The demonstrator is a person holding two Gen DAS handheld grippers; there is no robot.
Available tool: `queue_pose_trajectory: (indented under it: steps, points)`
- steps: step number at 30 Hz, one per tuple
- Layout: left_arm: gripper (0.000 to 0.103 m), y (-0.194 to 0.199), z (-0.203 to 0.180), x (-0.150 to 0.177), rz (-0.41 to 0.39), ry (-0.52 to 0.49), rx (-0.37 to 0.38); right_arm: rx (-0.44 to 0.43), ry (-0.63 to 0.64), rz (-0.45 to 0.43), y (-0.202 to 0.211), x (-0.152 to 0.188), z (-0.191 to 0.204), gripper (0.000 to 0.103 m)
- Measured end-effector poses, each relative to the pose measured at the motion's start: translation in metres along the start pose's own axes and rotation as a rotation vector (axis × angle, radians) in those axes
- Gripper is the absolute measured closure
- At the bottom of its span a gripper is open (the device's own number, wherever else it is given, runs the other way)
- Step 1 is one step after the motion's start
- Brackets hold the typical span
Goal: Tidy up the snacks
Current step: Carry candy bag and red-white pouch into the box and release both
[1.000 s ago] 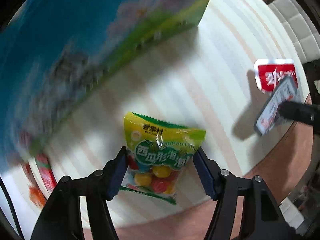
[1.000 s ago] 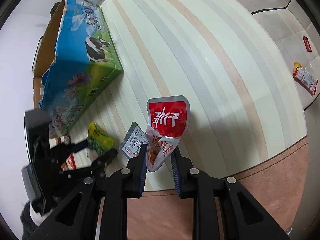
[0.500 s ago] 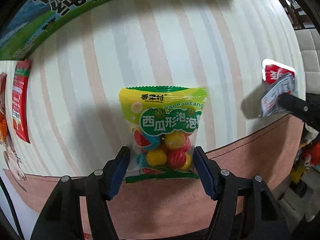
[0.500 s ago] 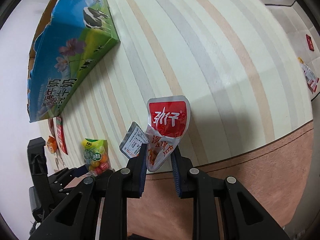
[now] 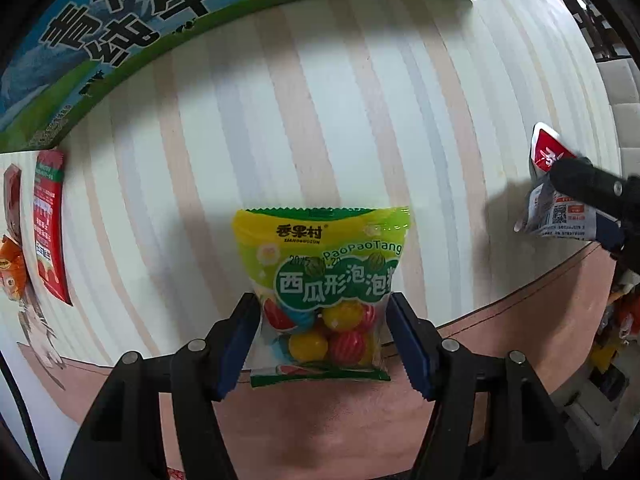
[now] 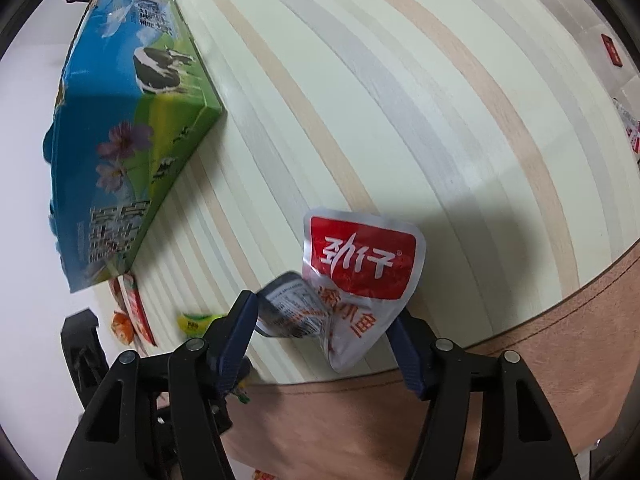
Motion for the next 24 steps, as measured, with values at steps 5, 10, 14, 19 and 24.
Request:
queue_pose_trajectory:
  steps: [5,10,14,19,24]
  points:
    - [0.039,-0.005,-0.036,0.011,-0.013,-0.003,-0.017,0.111,0.061,-0.037,-0.002,0.002,0.015,0.054]
    - [0.047,0.018,-0.034,0.032,-0.046,0.011,-0.015,0.142,0.124,-0.049,-0.005,0.007,0.02,0.073]
    - [0.052,0.024,-0.034,0.039,-0.059,0.014,-0.013,0.13,0.127,-0.053,-0.003,0.007,0.018,0.075]
    - [0.054,0.033,-0.032,0.047,-0.072,0.018,-0.019,0.113,0.147,-0.06,0.002,0.008,0.02,0.076]
    - [0.055,0.047,-0.031,0.061,-0.084,0.026,-0.003,0.075,0.179,-0.077,0.013,0.015,0.03,0.077]
Point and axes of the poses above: each gripper's, at about its wrist camera, not at the fingertips, and y roughly against the way its jaws point, z to its left, x to its underside, the point moved 2 cm from there along -y, roughly the way its jaws point, and after that the axes turned 2 degrees about -z, right-handed, at the moved point
